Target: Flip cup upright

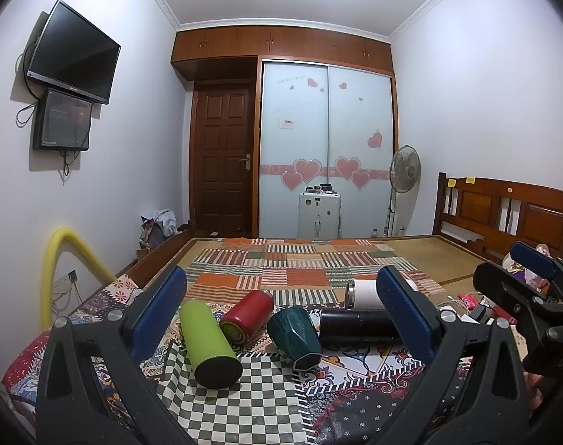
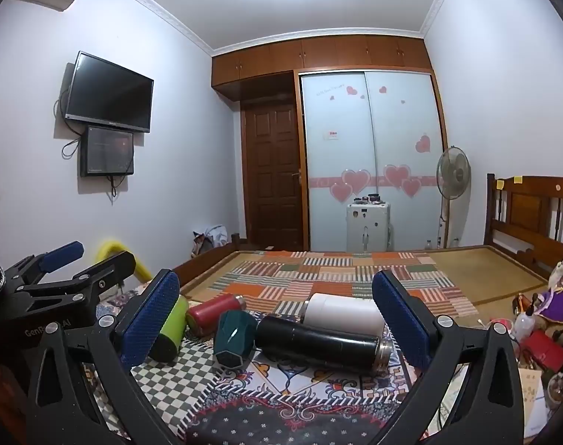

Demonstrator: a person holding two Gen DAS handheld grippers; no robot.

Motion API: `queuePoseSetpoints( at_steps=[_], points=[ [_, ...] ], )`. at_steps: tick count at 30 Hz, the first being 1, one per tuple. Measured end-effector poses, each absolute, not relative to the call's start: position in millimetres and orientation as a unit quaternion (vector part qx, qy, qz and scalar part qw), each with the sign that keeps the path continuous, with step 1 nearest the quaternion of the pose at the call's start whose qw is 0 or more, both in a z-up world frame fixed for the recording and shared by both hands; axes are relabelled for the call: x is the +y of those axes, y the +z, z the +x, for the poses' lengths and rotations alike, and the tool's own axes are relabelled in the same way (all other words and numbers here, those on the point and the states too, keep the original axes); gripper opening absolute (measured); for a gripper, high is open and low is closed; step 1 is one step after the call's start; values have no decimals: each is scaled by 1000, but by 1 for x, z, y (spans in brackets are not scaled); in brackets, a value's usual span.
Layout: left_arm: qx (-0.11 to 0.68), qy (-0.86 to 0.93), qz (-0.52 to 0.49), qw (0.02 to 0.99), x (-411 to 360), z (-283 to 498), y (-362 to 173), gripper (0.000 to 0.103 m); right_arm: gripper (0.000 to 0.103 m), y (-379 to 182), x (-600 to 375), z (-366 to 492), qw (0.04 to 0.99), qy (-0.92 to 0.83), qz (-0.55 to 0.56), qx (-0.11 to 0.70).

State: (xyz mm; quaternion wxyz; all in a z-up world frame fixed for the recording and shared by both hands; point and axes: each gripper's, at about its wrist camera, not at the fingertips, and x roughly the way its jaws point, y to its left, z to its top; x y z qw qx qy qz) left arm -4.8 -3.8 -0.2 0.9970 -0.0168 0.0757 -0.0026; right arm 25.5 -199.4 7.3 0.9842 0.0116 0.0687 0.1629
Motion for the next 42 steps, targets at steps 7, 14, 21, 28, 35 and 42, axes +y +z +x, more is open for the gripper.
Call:
queuePoseSetpoints(
  at_steps=[7, 14, 21, 28, 35, 42],
  points=[
    [77, -3, -17, 997, -4, -4, -1, 103, 103, 7, -197, 28, 984, 163, 11, 70],
    [78, -5, -15, 997, -5, -2, -1, 103, 103, 3, -201, 28, 984, 162, 13, 71],
    [77, -7, -13, 997, -6, -3, 0, 103, 103, 3, -202, 28, 984, 162, 12, 71],
    [77, -9, -13, 997, -7, -4, 1, 103, 103, 3, -205, 28, 984, 160, 13, 72],
    [76, -8, -13, 997, -8, -3, 1, 103, 103, 3, -205, 28, 984, 160, 13, 73],
    [76, -8, -14, 997, -8, -3, 1, 103, 103, 3, -205, 28, 984, 160, 13, 73]
  ],
)
